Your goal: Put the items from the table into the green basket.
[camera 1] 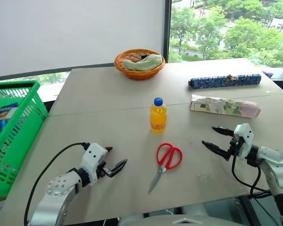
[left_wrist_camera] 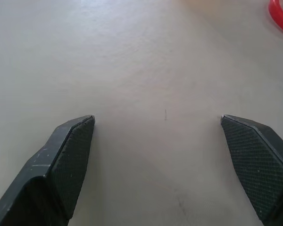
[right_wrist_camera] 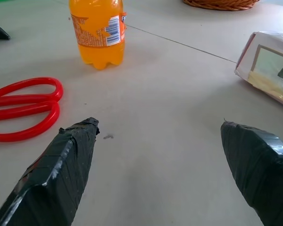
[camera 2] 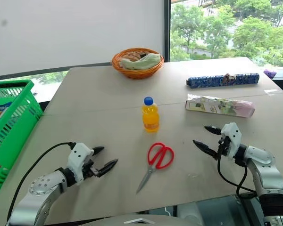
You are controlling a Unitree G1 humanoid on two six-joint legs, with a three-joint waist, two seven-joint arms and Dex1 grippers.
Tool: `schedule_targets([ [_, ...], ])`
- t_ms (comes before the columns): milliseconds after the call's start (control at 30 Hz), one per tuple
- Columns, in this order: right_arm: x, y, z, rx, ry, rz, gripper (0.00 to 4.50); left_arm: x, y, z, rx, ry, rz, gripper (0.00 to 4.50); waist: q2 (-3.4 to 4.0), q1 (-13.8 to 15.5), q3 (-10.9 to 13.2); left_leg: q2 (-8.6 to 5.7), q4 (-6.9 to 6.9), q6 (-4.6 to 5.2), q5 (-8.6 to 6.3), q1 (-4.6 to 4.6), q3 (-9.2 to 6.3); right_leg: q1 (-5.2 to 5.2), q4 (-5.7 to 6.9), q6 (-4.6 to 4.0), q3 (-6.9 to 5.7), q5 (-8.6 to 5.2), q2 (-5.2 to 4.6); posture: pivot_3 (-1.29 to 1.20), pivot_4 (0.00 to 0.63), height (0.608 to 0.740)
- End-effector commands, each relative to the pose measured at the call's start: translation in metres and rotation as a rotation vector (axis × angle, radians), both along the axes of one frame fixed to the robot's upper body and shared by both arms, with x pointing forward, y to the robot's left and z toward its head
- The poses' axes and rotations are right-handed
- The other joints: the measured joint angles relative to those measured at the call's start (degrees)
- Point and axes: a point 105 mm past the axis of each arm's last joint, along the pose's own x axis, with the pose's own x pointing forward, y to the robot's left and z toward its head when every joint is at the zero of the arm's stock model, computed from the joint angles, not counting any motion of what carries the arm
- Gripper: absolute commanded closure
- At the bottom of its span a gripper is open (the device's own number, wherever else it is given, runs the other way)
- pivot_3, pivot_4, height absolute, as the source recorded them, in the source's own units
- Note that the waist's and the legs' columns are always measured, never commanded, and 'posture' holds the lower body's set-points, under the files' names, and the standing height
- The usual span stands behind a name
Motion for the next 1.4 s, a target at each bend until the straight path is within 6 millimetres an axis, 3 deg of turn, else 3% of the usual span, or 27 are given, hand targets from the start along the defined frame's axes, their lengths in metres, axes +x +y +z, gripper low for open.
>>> schedule_targets([
  [33, 0.005, -0.007, 0.011, -0.01, -0.048, 0.02, 0.0, 0.001, -0.002, 0.011, -0.001, -0.05, -0.002, 0.09, 0.0, 0.14, 0.0, 0.0, 0.0, 0.0, 0.0, 0.0, 0.0, 0.0, 0.0, 0.0, 0.0, 0.0, 0.0, -0.05, 0.0, 0.738],
  [600, -0.008, -0.015, -0.003, -0.024, 0.001, 0.037, 0.0, -0.005, -0.013, 0.009, -0.039, -0.035, -0.035, 0.09, 0.01, 0.96, 0.02, 0.01, 0.0, 0.0, 0.0, 0.0, 0.03, -0.01, -0.02, 0.0, 0.01, 0.0, 0.0, -0.06, 0.0, 0.738],
  [833, -0.006, -0.018, 0.01, -0.011, -0.042, 0.007, 0.0, -0.009, -0.026, 0.014, -0.104, 0.016, -0.1, 0.09, 0.02, 0.92, 0.03, 0.02, 0.0, 0.0, 0.0, 0.0, 0.03, -0.02, -0.01, 0.01, 0.0, -0.01, 0.01, -0.07, 0.0, 0.738],
  [1067, -0.028, -0.002, 0.025, 0.004, -0.019, 0.087, 0.0, 0.007, -0.06, 0.026, -0.104, 0.016, -0.153, 0.09, -0.03, 1.04, 0.24, 0.0, 0.0, 0.0, 0.0, -0.05, -0.01, -0.06, -0.02, 0.01, -0.01, -0.01, 0.01, -0.12, 0.029, 0.738],
  [1200, -0.059, 0.014, 0.033, -0.017, 0.06, 0.211, 0.0, 0.021, -0.094, 0.039, -0.15, 0.005, -0.191, 0.09, -0.01, 0.9, 0.59, -0.03, 0.02, 0.01, 0.0, -0.05, 0.05, -0.04, -0.01, 0.01, 0.07, -0.01, 0.02, -0.16, 0.052, 0.738],
  [1400, -0.083, 0.021, 0.047, -0.037, 0.102, 0.246, 0.0, 0.027, -0.114, 0.028, -0.035, 0.049, -0.237, 0.09, -0.25, -0.33, 1.76, 0.03, 0.01, 0.01, 0.0, -0.02, 0.02, -0.04, -0.02, 0.17, 0.12, -0.12, 0.17, -0.23, 0.078, 0.738],
])
